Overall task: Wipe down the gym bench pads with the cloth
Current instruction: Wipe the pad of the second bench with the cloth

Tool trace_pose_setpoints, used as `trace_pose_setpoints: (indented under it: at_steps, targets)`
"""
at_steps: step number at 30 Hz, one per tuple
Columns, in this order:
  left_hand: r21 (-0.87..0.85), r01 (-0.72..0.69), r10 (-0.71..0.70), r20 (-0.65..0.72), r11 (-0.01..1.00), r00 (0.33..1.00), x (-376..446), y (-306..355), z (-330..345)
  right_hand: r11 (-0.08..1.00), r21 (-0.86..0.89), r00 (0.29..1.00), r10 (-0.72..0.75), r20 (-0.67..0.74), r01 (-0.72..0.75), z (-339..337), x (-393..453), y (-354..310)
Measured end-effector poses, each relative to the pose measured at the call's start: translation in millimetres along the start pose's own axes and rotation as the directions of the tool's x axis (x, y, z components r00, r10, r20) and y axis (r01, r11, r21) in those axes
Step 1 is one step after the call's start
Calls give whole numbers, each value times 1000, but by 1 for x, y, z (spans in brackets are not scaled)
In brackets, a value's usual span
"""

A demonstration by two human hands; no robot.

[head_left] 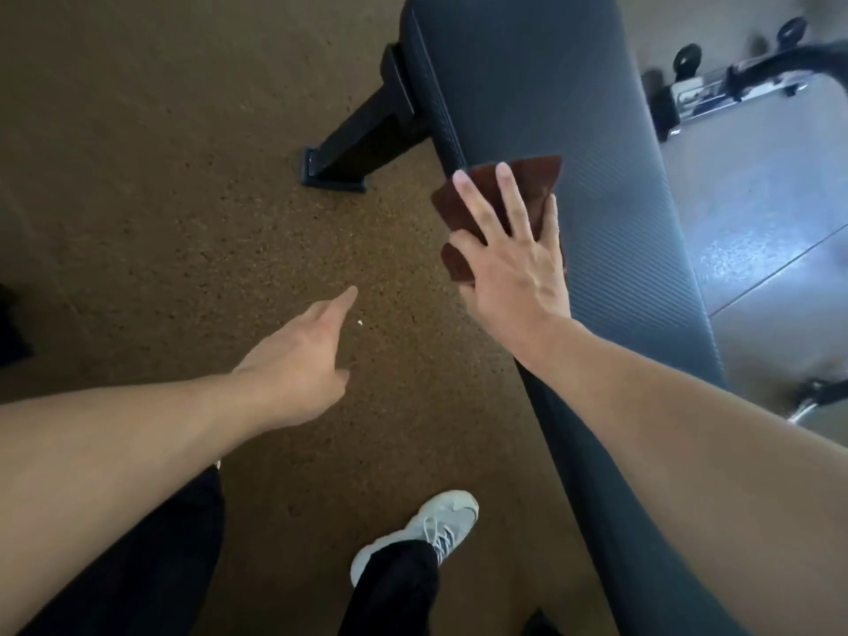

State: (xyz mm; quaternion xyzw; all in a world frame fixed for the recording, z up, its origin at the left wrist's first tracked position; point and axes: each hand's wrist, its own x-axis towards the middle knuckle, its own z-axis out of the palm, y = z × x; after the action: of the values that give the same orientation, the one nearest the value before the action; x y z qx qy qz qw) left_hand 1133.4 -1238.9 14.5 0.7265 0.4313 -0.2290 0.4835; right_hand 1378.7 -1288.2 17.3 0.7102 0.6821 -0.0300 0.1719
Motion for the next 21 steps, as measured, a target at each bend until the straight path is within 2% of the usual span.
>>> trace_pose_setpoints:
  at_steps: [5, 7, 9, 11, 14, 18, 21]
  targets:
    - [19, -73, 76, -191, 997, 979, 17, 65, 14, 996, 11, 991, -93, 93, 92, 44, -151, 16]
    - [71, -124, 140, -321, 990, 937, 24, 91, 13, 988, 5, 979, -156, 130, 157, 56, -205, 25]
    - [164, -185, 239, -432, 969, 870, 31, 114, 10, 989, 56, 983, -146, 115, 140, 61, -223, 31]
    - [278, -223, 333, -459, 934, 824, 40, 132, 3, 987, 154, 997, -55, 48, 47, 56, -204, 32]
    - [347, -237, 381, -443, 907, 811, 54, 158, -10, 958, 287, 999, 14, -47, 0, 45, -146, 34]
    - [312, -161, 300, -470, 936, 830, 85, 186, -36, 933, 354, 991, -18, -131, 63, 34, -76, 59]
    - [366, -35, 211, -454, 930, 866, 117, 206, -55, 932, 362, 989, 70, -128, -19, 40, -81, 69]
